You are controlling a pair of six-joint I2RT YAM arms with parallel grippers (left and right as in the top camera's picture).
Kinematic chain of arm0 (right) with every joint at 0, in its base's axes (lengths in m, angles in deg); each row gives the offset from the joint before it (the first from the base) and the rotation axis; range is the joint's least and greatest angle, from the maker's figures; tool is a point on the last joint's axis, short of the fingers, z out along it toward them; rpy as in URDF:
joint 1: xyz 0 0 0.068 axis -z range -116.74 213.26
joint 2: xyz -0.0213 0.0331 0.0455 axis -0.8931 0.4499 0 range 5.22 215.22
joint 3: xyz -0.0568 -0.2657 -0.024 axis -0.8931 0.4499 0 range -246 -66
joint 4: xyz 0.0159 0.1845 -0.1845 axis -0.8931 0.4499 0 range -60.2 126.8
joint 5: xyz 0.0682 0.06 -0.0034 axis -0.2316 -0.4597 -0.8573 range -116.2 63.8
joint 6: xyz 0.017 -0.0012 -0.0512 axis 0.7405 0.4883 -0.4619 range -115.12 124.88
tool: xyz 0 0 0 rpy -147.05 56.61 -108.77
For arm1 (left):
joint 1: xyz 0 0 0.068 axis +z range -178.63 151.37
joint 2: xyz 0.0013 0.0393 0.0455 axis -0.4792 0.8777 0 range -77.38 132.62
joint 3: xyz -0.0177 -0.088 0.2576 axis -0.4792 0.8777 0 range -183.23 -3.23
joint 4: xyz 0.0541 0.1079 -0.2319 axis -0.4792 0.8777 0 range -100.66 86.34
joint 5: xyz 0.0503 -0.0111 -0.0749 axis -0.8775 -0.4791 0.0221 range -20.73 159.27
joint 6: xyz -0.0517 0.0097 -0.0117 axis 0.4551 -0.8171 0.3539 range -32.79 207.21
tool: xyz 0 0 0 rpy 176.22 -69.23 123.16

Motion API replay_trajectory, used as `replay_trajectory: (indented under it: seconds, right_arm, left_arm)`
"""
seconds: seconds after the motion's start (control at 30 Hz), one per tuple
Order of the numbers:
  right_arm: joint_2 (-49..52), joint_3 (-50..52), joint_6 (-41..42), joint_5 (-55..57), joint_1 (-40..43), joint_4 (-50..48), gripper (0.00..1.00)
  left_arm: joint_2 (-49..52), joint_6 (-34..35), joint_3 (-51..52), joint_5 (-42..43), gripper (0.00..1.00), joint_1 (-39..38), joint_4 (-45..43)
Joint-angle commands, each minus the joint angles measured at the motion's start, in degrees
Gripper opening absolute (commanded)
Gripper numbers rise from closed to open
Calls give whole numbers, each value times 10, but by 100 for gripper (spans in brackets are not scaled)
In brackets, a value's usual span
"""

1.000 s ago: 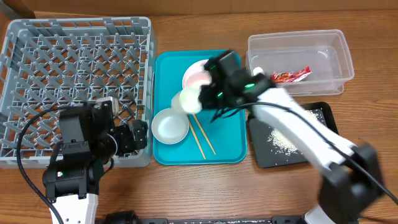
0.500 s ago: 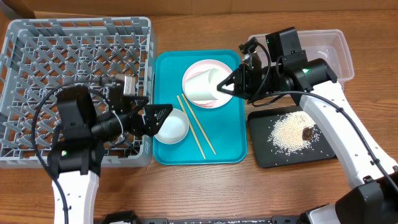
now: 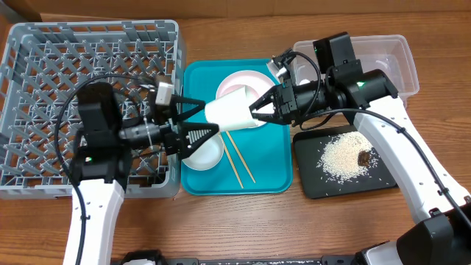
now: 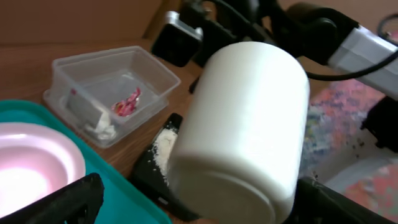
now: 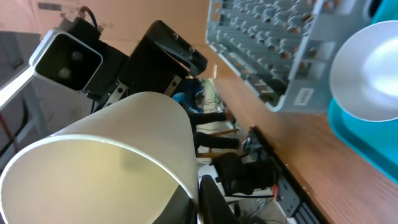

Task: Sort waste into correct bins and load items into the dishwasher
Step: 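Move the left gripper toward the cup held by the right gripper, then grasp the white cup with the left gripper from the right gripper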

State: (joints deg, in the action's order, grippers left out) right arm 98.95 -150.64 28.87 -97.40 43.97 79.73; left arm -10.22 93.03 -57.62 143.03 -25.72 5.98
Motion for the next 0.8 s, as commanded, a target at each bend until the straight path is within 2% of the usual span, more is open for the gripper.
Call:
replay_trajectory:
  seconds: [0.0,0.4,0.57,0.77]
  right_arm:
    - [-2,-5,-1,-35,-7,-3,4]
    - [-2,-5,1,-35,-13,-3,4]
    - [-2,-5,1,-35,-13,-3,4]
    - [-2,-5,1,-35,-13,-3,4]
  left_arm:
    - [3,27,-12,4,99,-31,-37]
    - [3,79,-12,-9,93,-90,-144]
    - [3,80,-12,-9,84,-94,-149]
    - [4,79,-12,-9,84,-94,-133]
